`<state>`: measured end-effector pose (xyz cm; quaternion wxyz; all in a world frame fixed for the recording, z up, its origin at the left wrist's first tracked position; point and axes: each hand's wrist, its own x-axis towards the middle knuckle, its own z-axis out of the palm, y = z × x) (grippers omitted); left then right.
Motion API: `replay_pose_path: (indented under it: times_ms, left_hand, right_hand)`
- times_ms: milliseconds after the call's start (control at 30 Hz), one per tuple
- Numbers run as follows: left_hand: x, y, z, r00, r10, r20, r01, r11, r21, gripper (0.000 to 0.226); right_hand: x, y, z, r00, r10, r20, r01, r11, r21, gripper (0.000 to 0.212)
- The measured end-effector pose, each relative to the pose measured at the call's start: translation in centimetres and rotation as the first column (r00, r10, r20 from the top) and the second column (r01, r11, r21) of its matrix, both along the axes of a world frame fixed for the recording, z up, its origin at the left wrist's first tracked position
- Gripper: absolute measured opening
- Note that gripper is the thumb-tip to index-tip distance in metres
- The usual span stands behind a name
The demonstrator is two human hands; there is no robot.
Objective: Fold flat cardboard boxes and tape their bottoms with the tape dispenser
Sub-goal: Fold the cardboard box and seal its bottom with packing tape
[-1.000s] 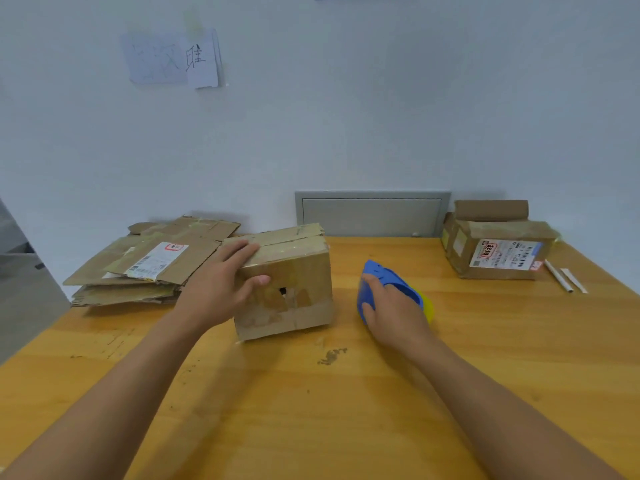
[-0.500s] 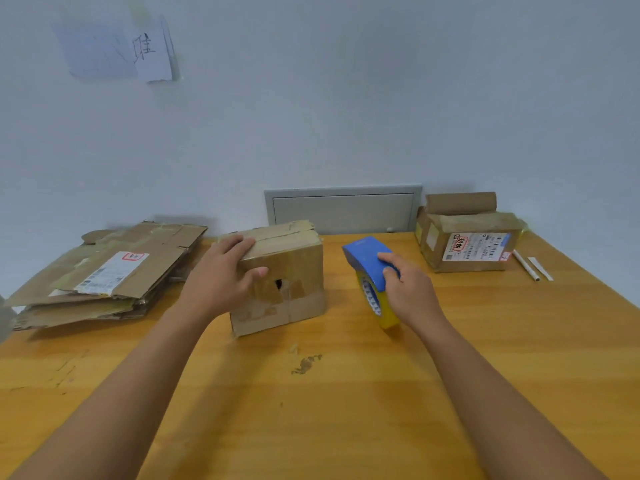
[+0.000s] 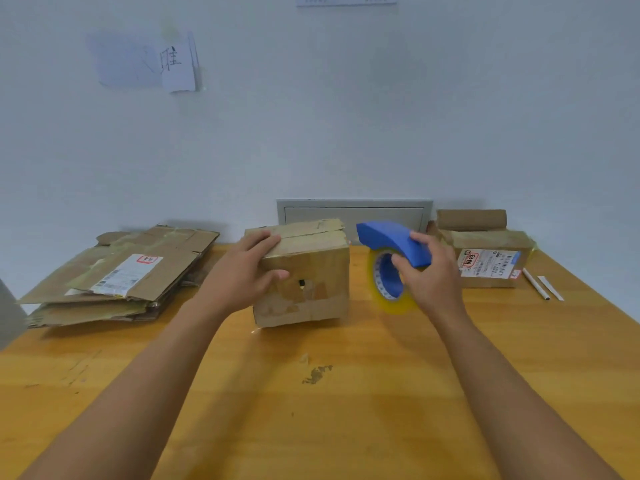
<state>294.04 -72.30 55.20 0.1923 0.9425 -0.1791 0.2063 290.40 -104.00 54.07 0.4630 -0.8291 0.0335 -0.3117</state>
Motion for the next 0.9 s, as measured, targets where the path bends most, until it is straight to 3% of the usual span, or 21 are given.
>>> replay_pose_path:
  times_ms: [133, 233, 467, 767, 900]
  left_hand:
    - [0.9, -0.8, 0.4, 0.997, 0.008, -0.075, 0.0, 0.995, 0.098, 0.071]
    - [1.1, -1.2, -0.1, 0.992, -0.059, -0.113, 0.066, 0.996, 0.058, 0.07]
    - [1.3, -0.8, -1.0, 0.988, -0.096, -0.12, 0.092, 0.995, -0.035, 0.078]
    - [1.9, -0.9, -1.7, 0.994, -0.054, -0.092, 0.052, 0.998, -0.017, 0.067]
    - [1.8, -1.0, -1.4, 0.996, -0.074, -0.047, 0.074, 0.997, -0.003, 0.064]
  right_hand:
    - [-0.6, 0.9, 5.7, 0.986, 0.118, 0.121, -0.125, 0.991, 0.051, 0.047]
    - [-0.1, 1.9, 8.3, 0.963, 0.219, 0.156, -0.232, 0.971, 0.066, 0.043]
    - [4.1, 5.5, 9.7, 0.814, 0.579, 0.047, -0.58, 0.806, 0.12, 0.03]
    - [5.7, 4.9, 10.0, 0.752, 0.64, -0.159, -0.648, 0.761, 0.0, 0.026]
    - [6.3, 6.0, 9.8, 0.79, 0.603, -0.112, -0.607, 0.795, 0.002, 0.024]
